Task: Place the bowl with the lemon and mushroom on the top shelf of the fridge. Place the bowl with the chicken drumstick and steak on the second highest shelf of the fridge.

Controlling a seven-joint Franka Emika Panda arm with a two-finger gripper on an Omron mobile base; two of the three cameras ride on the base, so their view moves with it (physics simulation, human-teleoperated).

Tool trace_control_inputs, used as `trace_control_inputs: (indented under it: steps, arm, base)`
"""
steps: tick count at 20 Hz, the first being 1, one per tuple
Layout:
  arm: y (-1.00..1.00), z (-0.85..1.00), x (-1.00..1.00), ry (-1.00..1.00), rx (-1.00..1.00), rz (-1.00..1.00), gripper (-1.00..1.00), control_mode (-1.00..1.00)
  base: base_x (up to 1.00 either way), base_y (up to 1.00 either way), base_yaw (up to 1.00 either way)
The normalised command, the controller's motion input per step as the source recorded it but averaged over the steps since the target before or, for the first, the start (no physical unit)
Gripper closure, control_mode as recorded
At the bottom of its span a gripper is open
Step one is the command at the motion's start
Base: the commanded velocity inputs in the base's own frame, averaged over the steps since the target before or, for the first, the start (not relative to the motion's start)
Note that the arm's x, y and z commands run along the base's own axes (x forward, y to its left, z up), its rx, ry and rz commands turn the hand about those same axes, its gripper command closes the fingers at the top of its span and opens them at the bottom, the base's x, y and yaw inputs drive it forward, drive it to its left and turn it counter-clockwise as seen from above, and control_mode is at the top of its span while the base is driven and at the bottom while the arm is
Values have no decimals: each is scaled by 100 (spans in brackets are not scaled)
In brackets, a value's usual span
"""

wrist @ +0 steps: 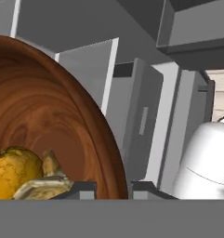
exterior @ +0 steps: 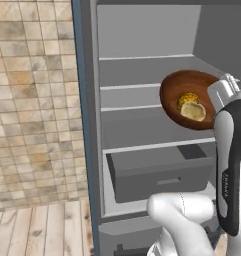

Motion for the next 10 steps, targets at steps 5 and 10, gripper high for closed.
trace_control_inputs:
  steps: [5, 10]
  arm:
    - [0, 43, 60, -5, 4, -1, 100, -100]
    - [0, 1, 100, 0, 1, 0, 100, -100]
  base:
    - [0, 0, 0]
    - [0, 0, 0]
